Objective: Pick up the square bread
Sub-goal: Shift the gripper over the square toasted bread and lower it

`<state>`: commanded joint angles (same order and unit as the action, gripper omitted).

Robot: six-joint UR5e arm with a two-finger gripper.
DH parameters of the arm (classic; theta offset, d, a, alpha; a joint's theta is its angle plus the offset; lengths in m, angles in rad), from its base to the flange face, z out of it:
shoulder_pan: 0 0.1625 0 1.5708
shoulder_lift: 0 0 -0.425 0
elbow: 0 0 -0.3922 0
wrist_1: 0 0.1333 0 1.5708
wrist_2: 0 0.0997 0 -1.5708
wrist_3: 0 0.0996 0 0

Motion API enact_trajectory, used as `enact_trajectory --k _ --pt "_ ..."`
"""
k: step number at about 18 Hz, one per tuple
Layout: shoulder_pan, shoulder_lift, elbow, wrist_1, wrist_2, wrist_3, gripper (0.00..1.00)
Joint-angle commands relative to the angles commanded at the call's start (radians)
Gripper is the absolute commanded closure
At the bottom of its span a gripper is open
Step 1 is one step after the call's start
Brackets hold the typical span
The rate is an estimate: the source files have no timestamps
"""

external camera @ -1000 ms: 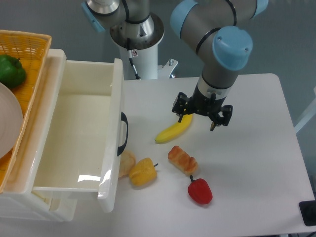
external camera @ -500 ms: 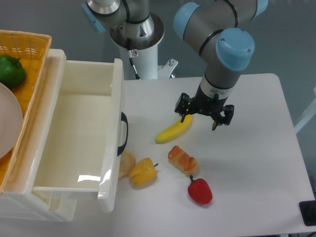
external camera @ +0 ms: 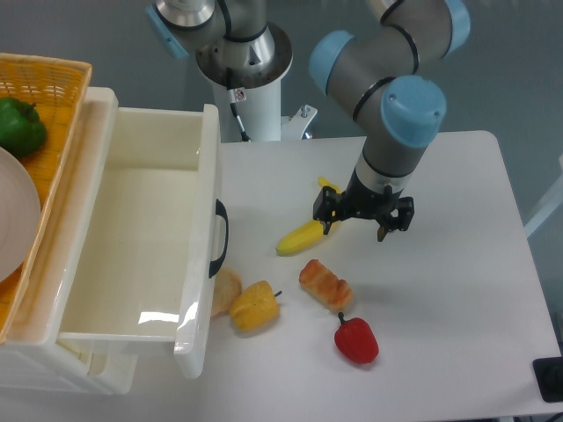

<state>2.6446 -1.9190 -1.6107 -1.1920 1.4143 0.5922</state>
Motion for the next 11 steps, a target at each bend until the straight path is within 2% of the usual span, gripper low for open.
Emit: enact_trajectory --k 5,11 --pt "0.0 -0.043 -0.009 0.012 0.005 -0.106 0.0" --pt "0.0 -0.078 -0.008 0.018 0.002 -0.155 0.0"
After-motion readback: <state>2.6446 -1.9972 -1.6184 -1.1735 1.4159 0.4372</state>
